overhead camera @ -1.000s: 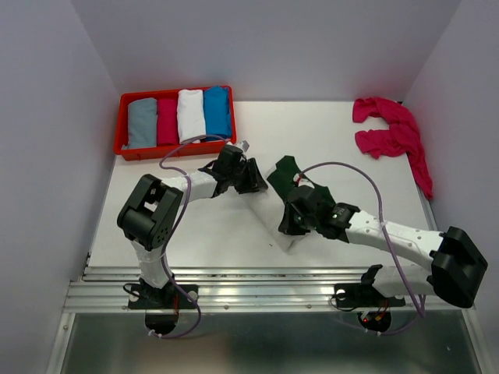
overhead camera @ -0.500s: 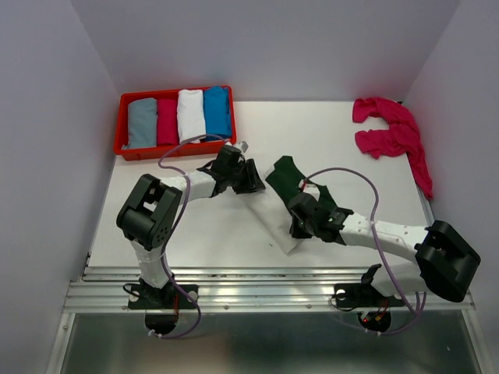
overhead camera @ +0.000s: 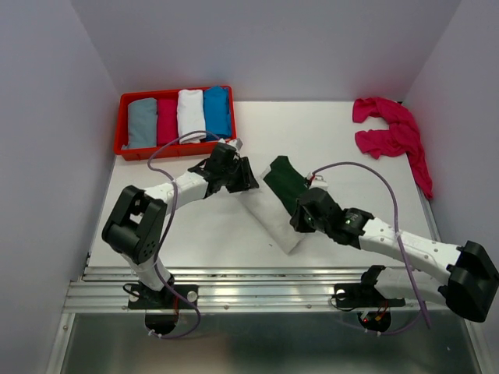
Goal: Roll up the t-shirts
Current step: Roll the T-shirt to the center of the board.
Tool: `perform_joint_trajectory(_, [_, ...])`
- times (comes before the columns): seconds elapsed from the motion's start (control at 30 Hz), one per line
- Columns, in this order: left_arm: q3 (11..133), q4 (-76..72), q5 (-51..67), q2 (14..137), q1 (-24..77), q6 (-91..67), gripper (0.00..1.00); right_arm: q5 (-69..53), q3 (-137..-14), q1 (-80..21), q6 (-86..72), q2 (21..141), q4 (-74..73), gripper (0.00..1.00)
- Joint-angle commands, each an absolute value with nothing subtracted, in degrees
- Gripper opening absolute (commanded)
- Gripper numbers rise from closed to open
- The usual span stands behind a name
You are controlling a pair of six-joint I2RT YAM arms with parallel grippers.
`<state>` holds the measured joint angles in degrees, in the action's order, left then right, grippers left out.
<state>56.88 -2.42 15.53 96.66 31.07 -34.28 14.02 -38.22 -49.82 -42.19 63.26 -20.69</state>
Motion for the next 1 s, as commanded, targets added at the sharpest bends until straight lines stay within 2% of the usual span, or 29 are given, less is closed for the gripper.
perform_joint_trajectory(0.0, [57.1, -0.1, 13.1, 90.6, 31.9, -33.2, 0.52, 16.1, -42.3, -49.6, -41.6, 67.3, -20.2, 0.1])
perform_joint_trajectory(0.27, [56.5, 2.4, 11.2, 88.9, 31.9, -33.5, 0.52, 15.8, -48.7, -48.3, -39.1, 78.2, -14.2, 0.09])
perform_joint_trajectory(0.6, [54.3, 2.5, 11.7, 87.1, 31.2, -33.9, 0.52, 5.5, -51.2, -47.7, -36.3, 93.6, -2.0, 0.05])
perform_joint_trajectory(0.8, [53.6, 1.3, 13.0, 87.3, 31.2, -34.5, 0.52, 0.7, -49.9, -47.7, -32.4, 92.2, 1.0, 0.05])
perform_joint_trajectory(0.97, [54.0, 0.4, 13.1, 89.1, 31.2, -34.8, 0.52, 6.6, -50.4, -47.7, -31.3, 84.2, -2.1, 0.05])
